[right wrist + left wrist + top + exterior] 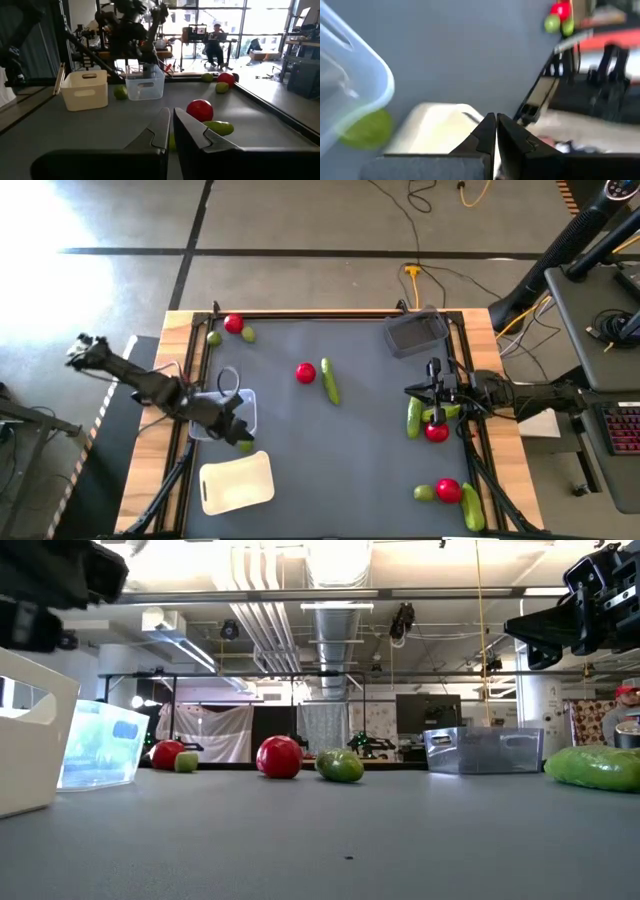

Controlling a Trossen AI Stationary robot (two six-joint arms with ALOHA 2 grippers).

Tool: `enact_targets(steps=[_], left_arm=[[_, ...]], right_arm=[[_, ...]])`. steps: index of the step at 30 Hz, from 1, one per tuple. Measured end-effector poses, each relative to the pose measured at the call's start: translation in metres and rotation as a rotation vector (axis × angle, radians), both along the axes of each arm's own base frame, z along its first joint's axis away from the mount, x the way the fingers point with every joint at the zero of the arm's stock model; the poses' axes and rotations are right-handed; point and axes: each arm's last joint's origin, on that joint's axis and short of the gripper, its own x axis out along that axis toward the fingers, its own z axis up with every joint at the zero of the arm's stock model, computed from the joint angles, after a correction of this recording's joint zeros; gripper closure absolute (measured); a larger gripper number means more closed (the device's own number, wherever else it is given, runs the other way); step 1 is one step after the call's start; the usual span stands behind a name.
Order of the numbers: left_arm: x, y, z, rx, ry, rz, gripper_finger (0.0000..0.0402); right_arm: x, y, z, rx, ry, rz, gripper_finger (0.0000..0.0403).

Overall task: Sort produce into baskets
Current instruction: Put the lime into the transparent bin

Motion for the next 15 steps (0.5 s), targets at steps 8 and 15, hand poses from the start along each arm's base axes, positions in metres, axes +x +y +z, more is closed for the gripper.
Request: enact_targets(steps=[8,15], left_arm=[[0.003,-0.045,0.011,-0.034,0.413,0.263,0.04],[0.013,-0.06,0.025,0.016,0.715,0.425,0.033]], right_arm=[[0.0,0.0,0.0,0.0,0.0,0.0,0.0385],[0.0,0.0,0.0,0.0,0.0,0.0,0.0385]])
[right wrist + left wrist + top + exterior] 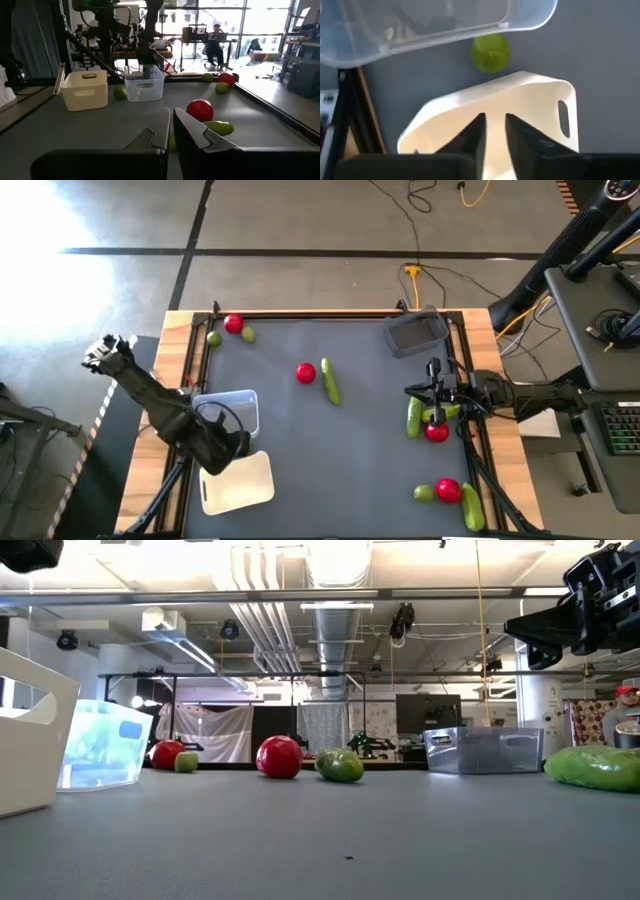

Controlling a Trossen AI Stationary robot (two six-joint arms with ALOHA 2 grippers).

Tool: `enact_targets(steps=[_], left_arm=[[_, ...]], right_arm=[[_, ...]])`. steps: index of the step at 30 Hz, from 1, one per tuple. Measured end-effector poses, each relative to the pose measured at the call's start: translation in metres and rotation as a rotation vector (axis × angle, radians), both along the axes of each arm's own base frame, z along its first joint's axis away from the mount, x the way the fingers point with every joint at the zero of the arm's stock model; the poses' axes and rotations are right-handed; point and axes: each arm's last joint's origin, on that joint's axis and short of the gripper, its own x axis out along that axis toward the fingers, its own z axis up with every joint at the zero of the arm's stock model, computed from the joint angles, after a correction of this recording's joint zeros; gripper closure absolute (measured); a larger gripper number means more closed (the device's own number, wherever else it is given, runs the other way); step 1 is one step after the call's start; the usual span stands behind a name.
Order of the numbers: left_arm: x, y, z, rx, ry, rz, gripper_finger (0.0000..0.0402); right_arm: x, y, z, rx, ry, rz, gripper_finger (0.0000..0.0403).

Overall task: Sort produce into baskets
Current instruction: Put the lime into the transparent bin

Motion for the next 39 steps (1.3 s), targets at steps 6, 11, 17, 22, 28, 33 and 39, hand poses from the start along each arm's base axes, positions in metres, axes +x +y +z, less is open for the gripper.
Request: enact_targets(steps=[6,11,17,22,28,33,39], left_arm=[[0.021,-0.01,-0.014,0.023,0.074,0.086,0.0215],[0.036,-0.001,-0.034,0.076,0.141,0.154,0.0132],[0.049,0.007,-0.052,0.06,0.123,0.203,0.0081],[0.048,0.012,-0.065,0.084,0.169,0.231,0.0079],[0.05,0.014,-0.081,0.096,0.184,0.238,0.0084],[0.048,0.016,-0.093,0.112,0.202,0.239,0.0084],[0.049,0.015,-0.111,0.102,0.179,0.244,0.0089]], right_arm=[[0.0,0.0,0.0,0.0,0.0,0.0,0.0385],[0.0,0.0,0.0,0.0,0.0,0.0,0.0385],[0.0,0.0,0.0,0.0,0.0,0.0,0.0385],[0.0,0.0,0.0,0.0,0.0,0.0,0.0385],[0.0,0.0,0.0,0.0,0.0,0.0,0.0385],[0.0,0.0,0.0,0.0,0.0,0.0,0.0385],[0.0,0.0,0.0,0.0,0.0,0.0,0.0385]])
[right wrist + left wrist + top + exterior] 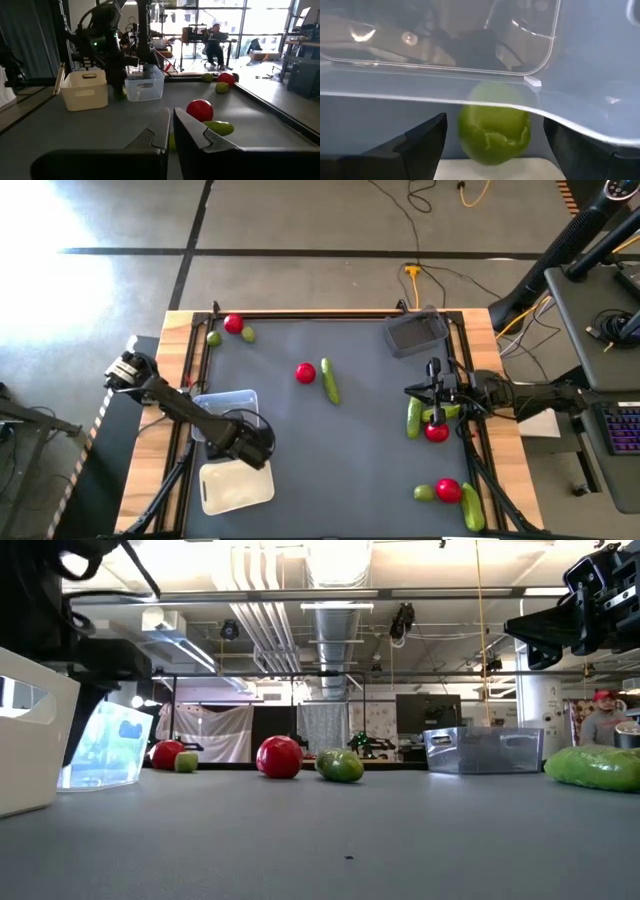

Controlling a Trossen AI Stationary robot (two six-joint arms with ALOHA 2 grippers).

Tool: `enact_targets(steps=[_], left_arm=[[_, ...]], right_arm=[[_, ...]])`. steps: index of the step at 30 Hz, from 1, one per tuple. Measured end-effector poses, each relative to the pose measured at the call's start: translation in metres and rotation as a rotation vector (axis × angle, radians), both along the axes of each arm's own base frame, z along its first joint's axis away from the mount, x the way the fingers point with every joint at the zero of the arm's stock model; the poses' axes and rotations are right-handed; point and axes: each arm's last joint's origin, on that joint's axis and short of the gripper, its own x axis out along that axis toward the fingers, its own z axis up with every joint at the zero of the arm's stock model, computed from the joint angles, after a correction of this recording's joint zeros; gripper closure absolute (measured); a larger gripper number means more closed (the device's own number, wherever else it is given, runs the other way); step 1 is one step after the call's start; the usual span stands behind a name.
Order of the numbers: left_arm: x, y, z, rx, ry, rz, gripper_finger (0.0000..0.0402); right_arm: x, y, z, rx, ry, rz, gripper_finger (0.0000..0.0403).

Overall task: Sort produce into baskets
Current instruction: Put the lime into the transparent bin

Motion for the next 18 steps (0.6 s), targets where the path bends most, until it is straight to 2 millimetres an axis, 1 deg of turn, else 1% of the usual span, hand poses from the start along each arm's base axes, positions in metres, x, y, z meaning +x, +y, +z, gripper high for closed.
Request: enact_targets(steps=[3,6,8,10,13,16,18], left_arm=[[-0.001,0.001,-0.009,0.021,0.036,0.0,0.0093],[0.001,0.0,-0.013,0.022,0.037,0.0,0.0098],[0.001,-0.001,-0.014,0.027,0.041,-0.001,0.0111],[0.002,-0.001,-0.014,0.034,0.039,-0.002,0.0131],[0.002,-0.001,-0.014,0.032,0.036,-0.003,0.0174],[0.001,-0.001,-0.01,0.023,0.021,-0.011,0.0221],[0.001,-0.001,-0.006,0.02,0.004,-0.046,0.0249]], right_arm=[[0.0,0.0,0.0,0.0,0.0,0.0,0.0385],[0.0,0.0,0.0,0.0,0.0,0.0,0.0385],[0.0,0.0,0.0,0.0,0.0,0.0,0.0385],[0.0,0.0,0.0,0.0,0.0,0.0,0.0385],[0.0,0.0,0.0,0.0,0.0,0.0,0.0385],[0.0,0.0,0.0,0.0,0.0,0.0,0.0385],[0.0,0.0,0.0,0.0,0.0,0.0,0.0385]])
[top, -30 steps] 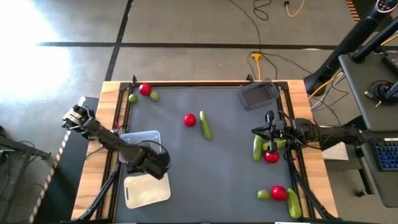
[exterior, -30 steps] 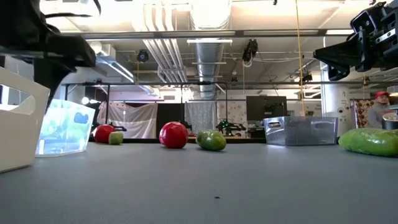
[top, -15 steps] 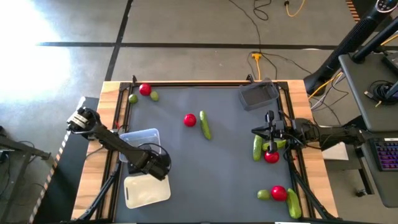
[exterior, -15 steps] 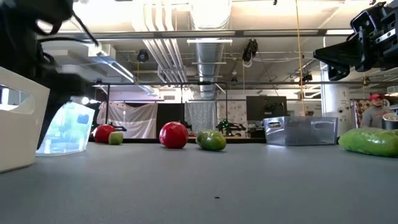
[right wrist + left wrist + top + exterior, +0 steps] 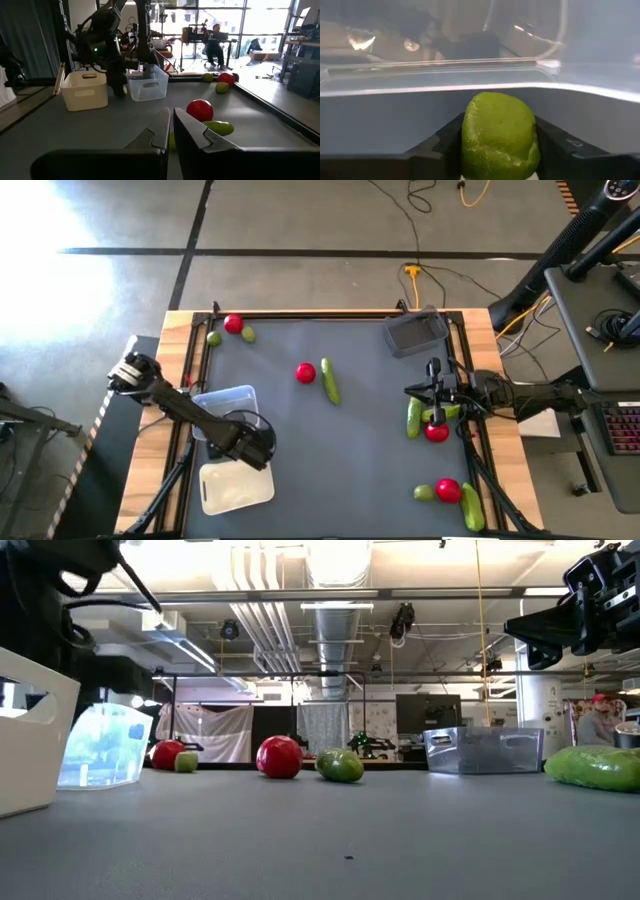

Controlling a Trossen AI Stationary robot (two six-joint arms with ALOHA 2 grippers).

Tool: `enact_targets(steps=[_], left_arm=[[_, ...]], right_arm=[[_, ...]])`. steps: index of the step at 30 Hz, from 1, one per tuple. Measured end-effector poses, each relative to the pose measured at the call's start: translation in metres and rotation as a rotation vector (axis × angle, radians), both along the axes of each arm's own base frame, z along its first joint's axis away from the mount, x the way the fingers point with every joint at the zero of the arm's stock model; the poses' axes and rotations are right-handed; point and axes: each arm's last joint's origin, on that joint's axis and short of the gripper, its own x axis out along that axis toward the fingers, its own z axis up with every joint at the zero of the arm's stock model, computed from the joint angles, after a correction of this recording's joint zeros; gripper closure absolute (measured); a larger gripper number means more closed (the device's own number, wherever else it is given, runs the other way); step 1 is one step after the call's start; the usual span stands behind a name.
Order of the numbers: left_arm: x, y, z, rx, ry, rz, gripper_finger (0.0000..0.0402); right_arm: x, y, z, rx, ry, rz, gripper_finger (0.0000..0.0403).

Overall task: Sort produce into baskets
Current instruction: Put the lime into the transparent bin

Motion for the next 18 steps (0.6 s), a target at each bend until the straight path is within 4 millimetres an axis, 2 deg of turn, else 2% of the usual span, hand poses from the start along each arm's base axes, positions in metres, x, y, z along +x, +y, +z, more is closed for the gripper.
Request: enact_targets(steps=[4,8,11,13,15,18], left_arm=[[0.003,-0.005,0.02,-0.051,-0.048,-0.116,0.0265],[0.004,-0.006,0.064,-0.014,-0.094,-0.176,0.0266],[-0.007,0.007,0.097,0.111,-0.023,-0.195,0.0266],[-0.016,0.02,0.111,0.165,0.053,-0.201,0.0266],[-0.025,0.035,0.117,0.182,0.128,-0.227,0.0266],[-0.03,0.057,0.111,0.158,0.125,-0.28,0.0266]], right_arm=[[0.0,0.0,0.0,0.0,0.0,0.0,0.0385],[0.0,0.0,0.0,0.0,0.0,0.0,0.0385],[0.0,0.0,0.0,0.0,0.001,0.0,0.0385],[0.0,0.0,0.0,0.0,0.0,0.0,0.0385],[0.0,0.0,0.0,0.0,0.0,0.0,0.0385],[0.0,0.0,0.0,0.0,0.0,0.0,0.0385]])
